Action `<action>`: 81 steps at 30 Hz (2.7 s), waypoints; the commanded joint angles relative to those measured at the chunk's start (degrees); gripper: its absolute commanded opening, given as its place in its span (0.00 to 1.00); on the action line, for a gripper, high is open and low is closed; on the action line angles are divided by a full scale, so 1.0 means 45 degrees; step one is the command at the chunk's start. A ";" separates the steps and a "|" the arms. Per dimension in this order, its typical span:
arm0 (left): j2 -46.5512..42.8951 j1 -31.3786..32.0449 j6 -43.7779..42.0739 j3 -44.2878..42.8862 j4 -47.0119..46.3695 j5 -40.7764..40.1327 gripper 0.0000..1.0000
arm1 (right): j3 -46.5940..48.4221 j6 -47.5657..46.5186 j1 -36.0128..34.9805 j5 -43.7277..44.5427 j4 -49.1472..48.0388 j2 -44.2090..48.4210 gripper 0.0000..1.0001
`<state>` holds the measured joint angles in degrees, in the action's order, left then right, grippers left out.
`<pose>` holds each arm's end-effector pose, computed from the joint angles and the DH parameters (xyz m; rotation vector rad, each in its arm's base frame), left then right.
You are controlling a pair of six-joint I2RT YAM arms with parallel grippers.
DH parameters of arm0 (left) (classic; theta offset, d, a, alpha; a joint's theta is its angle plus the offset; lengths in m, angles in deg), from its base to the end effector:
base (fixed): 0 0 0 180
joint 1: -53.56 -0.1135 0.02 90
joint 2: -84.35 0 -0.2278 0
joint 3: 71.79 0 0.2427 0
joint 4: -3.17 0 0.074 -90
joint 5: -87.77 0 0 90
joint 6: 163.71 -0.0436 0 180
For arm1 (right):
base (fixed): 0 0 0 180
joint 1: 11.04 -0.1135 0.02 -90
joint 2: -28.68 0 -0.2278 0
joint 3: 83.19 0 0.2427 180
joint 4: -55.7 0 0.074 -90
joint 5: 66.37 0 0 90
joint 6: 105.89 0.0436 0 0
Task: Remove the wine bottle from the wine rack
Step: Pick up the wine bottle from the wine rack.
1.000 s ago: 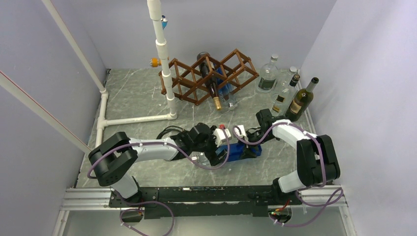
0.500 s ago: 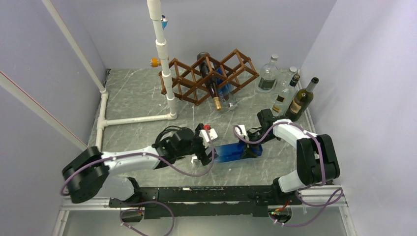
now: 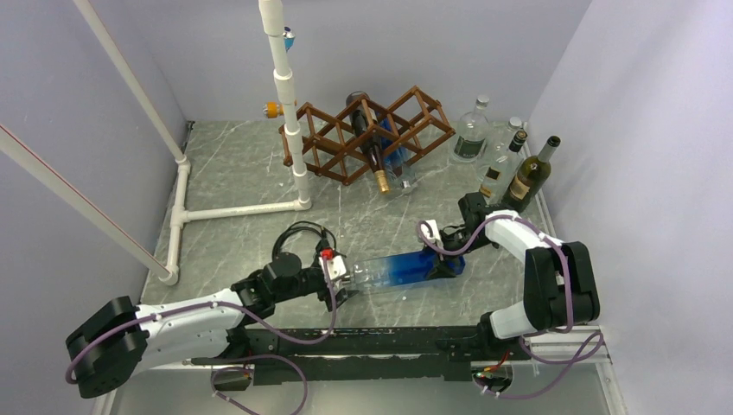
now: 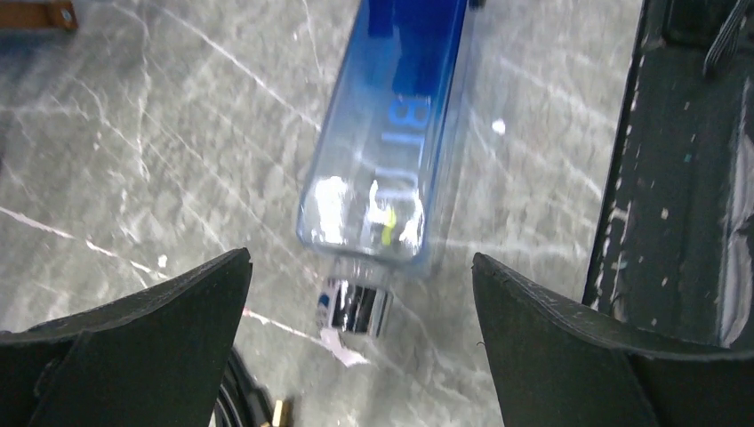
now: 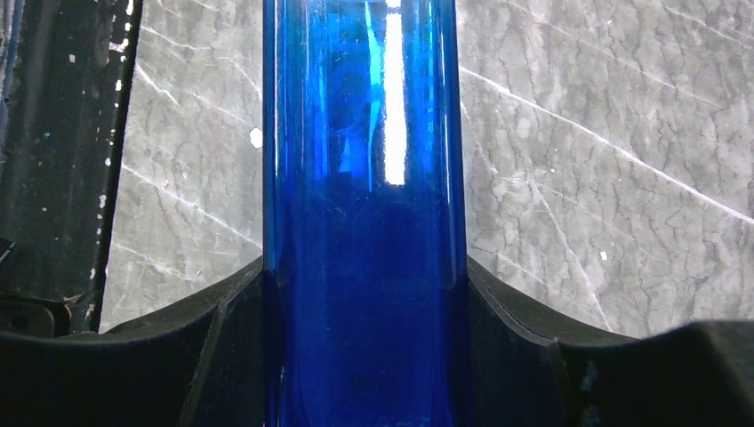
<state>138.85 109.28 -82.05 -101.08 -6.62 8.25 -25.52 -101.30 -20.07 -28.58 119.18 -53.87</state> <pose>0.1173 -0.1862 0.1645 1.1183 1.5378 -0.7397 0.2055 0.0675 0.1366 -1.7766 1.6210 0.9049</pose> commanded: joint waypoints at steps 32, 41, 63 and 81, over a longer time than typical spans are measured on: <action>0.0603 -0.0005 0.0847 0.2459 -0.8832 0.1869 0.99 | 0.2099 -0.6129 0.1016 -0.6273 0.6839 0.0772 0.00; 0.1927 0.0451 0.1189 0.1788 -1.1292 0.1283 1.00 | 0.2298 -0.7134 0.1018 -0.7028 0.8176 0.0296 0.00; 0.2983 0.0683 0.2307 0.0079 -1.1074 0.1924 0.24 | 0.2364 -0.6614 0.1007 -0.7525 0.8162 -0.0205 0.00; 0.1979 0.0455 0.0409 -0.4450 -0.1422 0.2122 0.00 | 0.2177 -0.4095 0.0908 -0.5966 0.5977 -0.0441 0.65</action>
<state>146.96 111.36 -76.70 -114.98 -20.56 16.67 -17.48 -128.84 -15.31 -47.25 147.83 -56.80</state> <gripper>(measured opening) 0.667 0.643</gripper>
